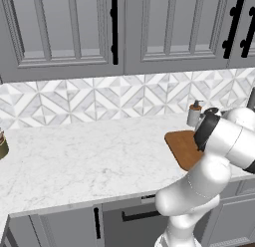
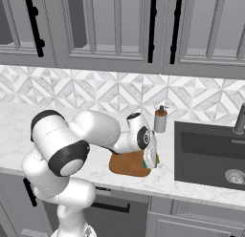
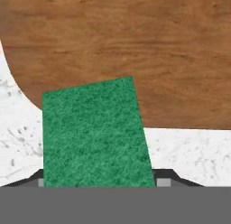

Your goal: Pick up the sponge from the counter and clean the cutting board by briefly scrubbing or pressing down on the cutting board. Once finished, release the sponge.

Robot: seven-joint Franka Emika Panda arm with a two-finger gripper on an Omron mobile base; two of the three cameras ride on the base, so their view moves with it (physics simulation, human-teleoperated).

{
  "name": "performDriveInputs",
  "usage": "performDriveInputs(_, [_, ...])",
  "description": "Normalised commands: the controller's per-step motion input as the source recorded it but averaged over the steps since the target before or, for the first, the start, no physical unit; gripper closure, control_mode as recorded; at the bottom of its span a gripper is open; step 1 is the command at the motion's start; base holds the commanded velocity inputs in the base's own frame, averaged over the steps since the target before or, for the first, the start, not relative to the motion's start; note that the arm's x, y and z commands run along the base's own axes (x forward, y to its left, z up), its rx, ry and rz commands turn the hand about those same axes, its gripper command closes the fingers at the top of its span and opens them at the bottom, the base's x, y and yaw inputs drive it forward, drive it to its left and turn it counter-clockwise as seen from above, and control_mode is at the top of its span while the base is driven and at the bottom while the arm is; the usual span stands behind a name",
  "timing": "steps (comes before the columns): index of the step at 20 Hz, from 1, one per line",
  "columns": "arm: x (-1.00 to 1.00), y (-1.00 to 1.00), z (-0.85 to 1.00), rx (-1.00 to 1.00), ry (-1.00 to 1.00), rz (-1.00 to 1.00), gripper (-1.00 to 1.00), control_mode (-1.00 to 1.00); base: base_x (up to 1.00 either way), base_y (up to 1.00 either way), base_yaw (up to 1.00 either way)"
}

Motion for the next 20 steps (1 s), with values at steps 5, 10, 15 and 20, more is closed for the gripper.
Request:
performDriveInputs(5, [-0.19,0.33,-0.52,-0.03,-0.02,0.0,1.0,-1.0,0.0,0.0,0.0])
performDriveInputs(10, [0.0,0.11,-0.6,0.0,0.0,0.0,1.0,-1.0,0.0,0.0,0.0])
performDriveInputs(15, [0.0,0.28,-0.57,0.03,0.0,0.0,1.0,-1.0,0.0,0.0,0.0])
performDriveInputs(20, [0.0,0.6,-0.38,0.0,-0.01,0.0,1.0,-1.0,0.0,0.0,0.0])
